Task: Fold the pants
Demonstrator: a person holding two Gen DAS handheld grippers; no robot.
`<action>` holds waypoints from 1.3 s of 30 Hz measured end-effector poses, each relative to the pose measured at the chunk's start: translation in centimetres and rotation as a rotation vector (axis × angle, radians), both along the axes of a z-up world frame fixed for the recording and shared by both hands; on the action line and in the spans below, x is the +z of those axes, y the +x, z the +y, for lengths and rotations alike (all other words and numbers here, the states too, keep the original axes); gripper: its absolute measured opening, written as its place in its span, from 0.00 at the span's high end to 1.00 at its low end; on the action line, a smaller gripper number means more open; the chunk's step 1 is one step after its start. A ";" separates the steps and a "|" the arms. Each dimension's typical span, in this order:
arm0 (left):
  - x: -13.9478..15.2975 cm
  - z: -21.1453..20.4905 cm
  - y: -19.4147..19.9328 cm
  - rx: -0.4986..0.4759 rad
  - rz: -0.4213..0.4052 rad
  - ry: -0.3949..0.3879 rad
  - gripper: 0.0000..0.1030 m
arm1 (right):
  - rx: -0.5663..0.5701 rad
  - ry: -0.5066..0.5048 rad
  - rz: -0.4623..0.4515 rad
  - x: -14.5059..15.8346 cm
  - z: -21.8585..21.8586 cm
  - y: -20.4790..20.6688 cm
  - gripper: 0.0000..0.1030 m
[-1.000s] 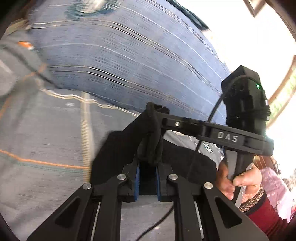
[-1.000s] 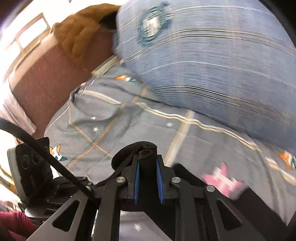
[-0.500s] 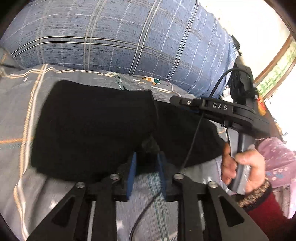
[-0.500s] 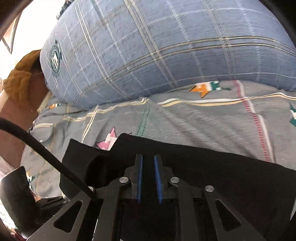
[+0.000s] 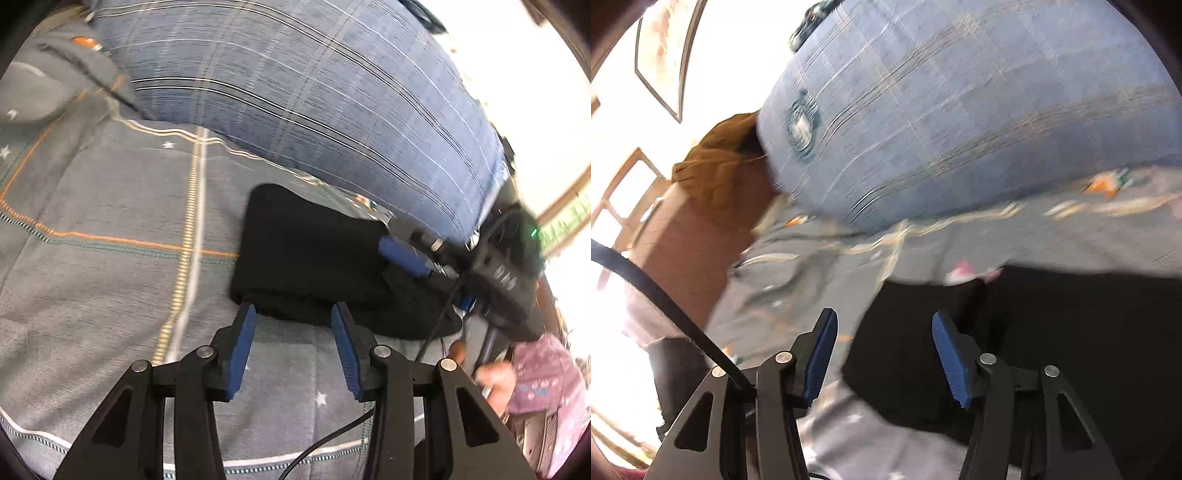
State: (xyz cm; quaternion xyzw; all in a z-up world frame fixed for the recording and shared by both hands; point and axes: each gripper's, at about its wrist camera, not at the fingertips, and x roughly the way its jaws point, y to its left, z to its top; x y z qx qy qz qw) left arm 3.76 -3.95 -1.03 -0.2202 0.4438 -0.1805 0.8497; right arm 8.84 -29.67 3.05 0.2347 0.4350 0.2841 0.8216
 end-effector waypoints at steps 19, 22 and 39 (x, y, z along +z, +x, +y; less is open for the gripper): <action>-5.3 -3.3 9.1 -0.076 0.107 -0.004 0.42 | -0.120 -0.153 0.115 -3.3 -2.7 0.1 0.40; -4.9 -3.4 9.0 -0.062 0.116 -0.012 0.66 | -0.097 -0.196 0.126 -4.3 -1.3 0.4 0.40; -2.2 1.9 1.1 0.106 0.081 0.037 0.72 | 0.110 -0.205 0.111 -4.5 6.4 -3.1 0.73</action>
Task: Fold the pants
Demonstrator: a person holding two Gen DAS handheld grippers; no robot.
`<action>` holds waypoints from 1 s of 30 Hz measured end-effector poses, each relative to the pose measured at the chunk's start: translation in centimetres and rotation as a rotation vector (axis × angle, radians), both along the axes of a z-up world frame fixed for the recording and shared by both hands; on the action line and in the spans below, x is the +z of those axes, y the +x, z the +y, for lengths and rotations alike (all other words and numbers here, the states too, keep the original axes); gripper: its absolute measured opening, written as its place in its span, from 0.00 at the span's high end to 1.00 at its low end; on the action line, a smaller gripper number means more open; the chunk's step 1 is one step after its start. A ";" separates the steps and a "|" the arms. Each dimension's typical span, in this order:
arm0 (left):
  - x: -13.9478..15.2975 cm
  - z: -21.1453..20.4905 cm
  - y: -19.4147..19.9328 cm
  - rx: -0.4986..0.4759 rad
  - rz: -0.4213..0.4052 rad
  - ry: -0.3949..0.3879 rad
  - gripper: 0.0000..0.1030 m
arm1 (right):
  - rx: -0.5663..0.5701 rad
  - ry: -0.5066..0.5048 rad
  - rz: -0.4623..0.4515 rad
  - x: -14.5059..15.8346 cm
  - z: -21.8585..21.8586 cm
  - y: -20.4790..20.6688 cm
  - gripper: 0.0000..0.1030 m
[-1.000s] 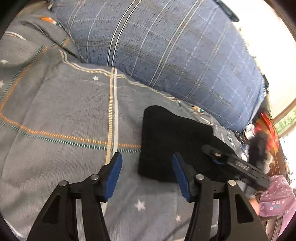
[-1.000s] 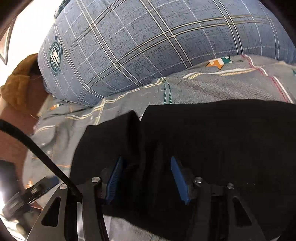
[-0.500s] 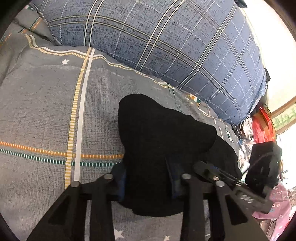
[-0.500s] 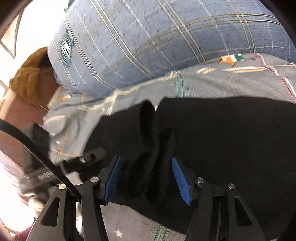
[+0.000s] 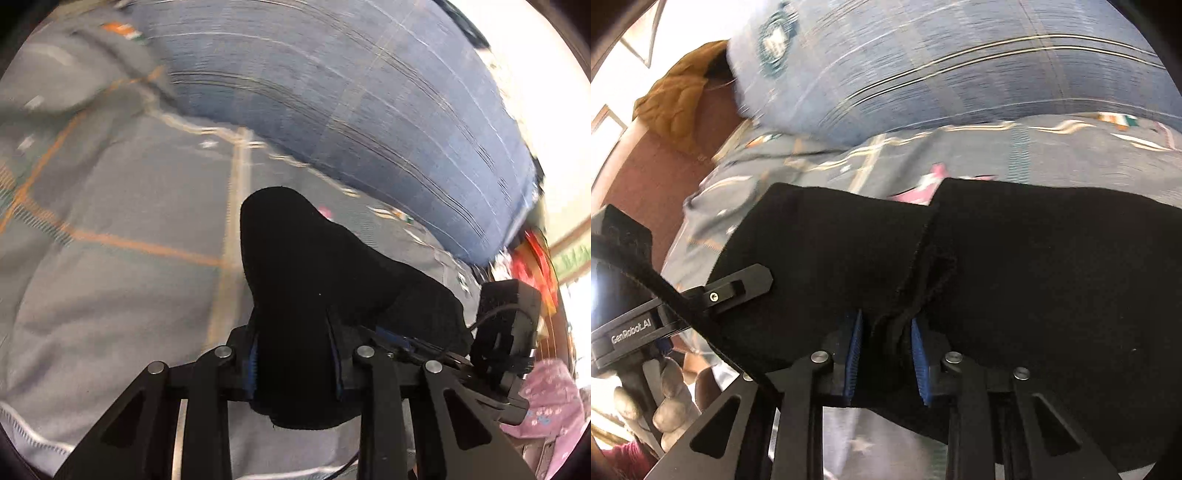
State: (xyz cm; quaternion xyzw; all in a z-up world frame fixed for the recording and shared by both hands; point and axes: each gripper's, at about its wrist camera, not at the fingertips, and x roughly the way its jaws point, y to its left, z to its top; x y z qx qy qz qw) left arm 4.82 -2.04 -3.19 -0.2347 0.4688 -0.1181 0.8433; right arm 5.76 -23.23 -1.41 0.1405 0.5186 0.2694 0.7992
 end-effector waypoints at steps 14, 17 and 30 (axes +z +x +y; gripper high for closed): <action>2.6 3.6 -2.8 -0.016 -0.104 -0.005 0.53 | -0.115 -0.047 0.022 -0.3 -1.9 -1.1 0.75; 1.6 2.9 -1.5 -0.014 -0.094 0.010 0.53 | -0.205 -0.013 -0.062 2.4 -3.2 -2.0 0.68; -3.5 1.0 0.2 -0.022 -0.009 0.143 0.43 | -0.199 0.203 0.115 -2.0 -0.2 3.5 0.60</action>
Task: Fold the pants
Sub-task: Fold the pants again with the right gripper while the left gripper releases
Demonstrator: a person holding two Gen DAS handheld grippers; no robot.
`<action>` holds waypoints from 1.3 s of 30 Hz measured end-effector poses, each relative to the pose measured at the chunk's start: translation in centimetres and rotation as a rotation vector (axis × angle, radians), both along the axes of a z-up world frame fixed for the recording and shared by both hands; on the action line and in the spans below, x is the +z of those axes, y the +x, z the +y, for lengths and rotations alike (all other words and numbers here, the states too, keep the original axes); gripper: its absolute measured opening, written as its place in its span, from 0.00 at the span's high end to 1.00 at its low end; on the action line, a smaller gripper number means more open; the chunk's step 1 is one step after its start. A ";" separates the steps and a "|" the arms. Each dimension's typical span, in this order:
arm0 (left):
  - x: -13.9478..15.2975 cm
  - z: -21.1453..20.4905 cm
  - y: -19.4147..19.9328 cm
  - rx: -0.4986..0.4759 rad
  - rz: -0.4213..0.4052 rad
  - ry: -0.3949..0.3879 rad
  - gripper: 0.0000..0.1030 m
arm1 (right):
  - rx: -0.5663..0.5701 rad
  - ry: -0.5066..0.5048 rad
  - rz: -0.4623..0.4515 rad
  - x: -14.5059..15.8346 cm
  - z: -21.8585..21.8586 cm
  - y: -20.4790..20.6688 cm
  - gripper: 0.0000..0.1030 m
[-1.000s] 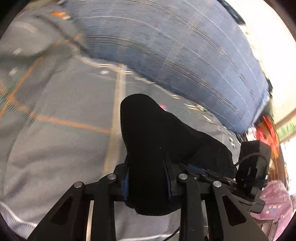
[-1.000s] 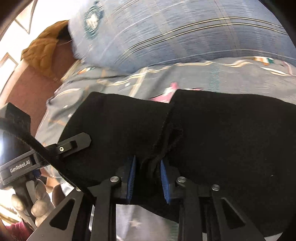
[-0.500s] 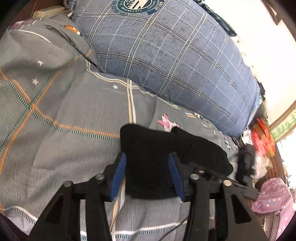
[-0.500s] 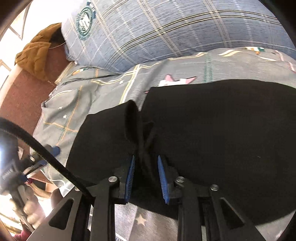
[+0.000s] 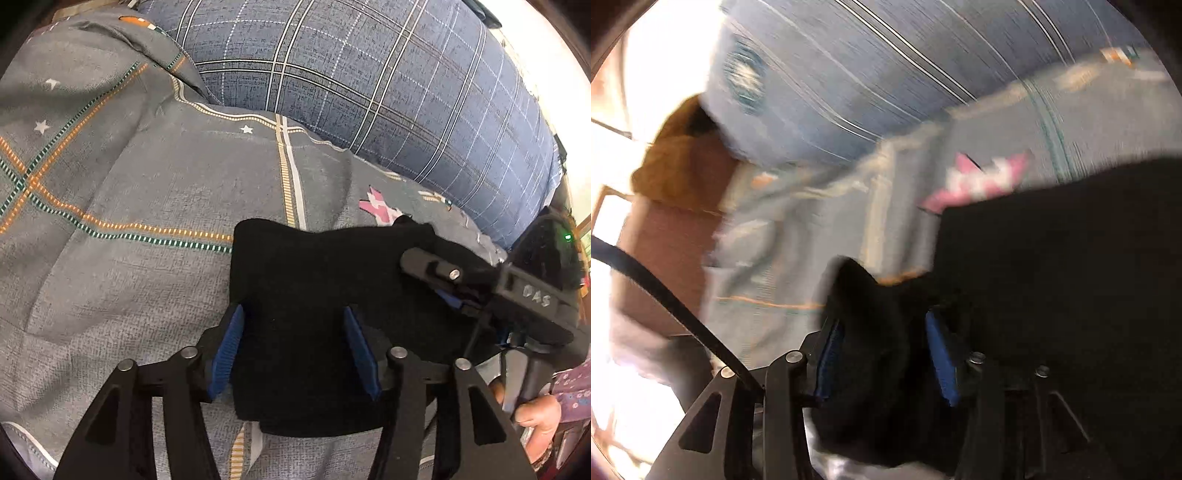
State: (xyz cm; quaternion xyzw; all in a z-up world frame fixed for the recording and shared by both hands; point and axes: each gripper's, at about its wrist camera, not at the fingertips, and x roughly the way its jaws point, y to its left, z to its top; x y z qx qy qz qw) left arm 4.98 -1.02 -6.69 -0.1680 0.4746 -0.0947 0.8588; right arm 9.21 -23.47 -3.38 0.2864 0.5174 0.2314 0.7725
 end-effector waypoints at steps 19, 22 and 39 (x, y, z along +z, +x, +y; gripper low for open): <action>10.0 -14.3 3.4 -0.386 -0.085 0.050 0.39 | -0.543 -0.073 -0.123 3.5 -23.1 -16.9 0.39; 10.3 -20.1 5.0 -0.495 -0.070 0.097 0.38 | -0.568 -0.037 -0.118 3.1 -24.3 -16.6 0.39; 3.1 -40.4 12.8 -0.865 0.030 0.325 0.38 | -0.502 -0.074 -0.195 1.7 -23.0 -12.6 0.33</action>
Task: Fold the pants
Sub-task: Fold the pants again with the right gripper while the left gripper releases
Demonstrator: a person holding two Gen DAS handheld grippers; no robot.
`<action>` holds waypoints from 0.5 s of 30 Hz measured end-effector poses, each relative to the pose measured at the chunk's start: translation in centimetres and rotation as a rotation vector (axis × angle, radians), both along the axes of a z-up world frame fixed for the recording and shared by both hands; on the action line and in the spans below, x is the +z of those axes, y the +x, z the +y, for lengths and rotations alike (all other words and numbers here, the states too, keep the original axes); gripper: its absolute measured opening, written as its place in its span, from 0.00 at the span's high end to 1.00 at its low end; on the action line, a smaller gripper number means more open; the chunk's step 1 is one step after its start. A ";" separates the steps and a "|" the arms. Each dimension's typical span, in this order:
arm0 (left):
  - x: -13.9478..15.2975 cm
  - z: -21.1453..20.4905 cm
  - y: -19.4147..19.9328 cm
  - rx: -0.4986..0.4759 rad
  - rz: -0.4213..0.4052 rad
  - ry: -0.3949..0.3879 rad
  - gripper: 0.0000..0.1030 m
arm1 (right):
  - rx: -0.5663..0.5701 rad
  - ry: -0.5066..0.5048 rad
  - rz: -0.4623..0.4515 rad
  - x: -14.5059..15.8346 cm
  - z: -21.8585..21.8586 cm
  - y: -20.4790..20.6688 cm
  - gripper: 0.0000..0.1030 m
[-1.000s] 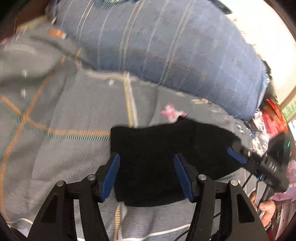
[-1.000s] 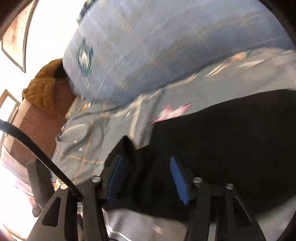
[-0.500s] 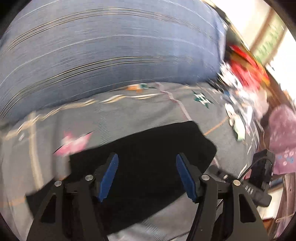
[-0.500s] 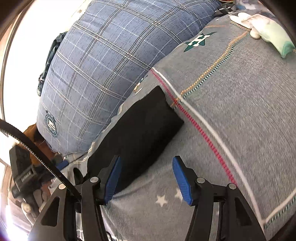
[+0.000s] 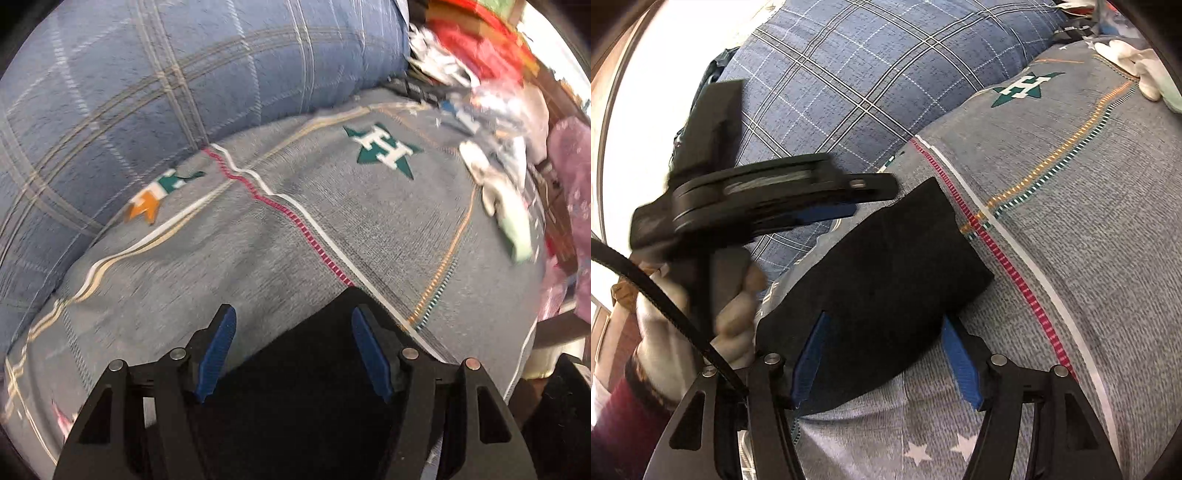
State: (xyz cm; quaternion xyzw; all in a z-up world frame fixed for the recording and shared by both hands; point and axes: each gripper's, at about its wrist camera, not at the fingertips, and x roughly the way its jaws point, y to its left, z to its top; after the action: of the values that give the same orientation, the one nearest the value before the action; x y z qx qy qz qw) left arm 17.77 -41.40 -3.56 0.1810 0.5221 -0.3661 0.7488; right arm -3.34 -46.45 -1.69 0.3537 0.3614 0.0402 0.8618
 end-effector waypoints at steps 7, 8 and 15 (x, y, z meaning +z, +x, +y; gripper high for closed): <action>-1.6 -4.2 -1.0 -0.172 0.002 0.083 0.64 | -0.007 0.021 -0.018 -0.5 -0.3 0.5 0.45; -1.3 -4.2 -1.3 -0.186 -0.004 0.071 0.83 | -0.007 0.024 -0.006 -0.8 -0.4 0.7 0.63; 2.0 -1.3 -2.4 -0.156 0.003 -0.037 0.90 | 0.018 0.026 -0.034 1.0 0.1 0.0 0.78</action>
State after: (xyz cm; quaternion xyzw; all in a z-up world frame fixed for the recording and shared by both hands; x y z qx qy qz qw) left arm 15.34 -42.66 -1.57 0.2067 0.5007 -0.4333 0.7203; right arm -3.35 -46.33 -0.69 0.3608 0.3492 0.0588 0.8628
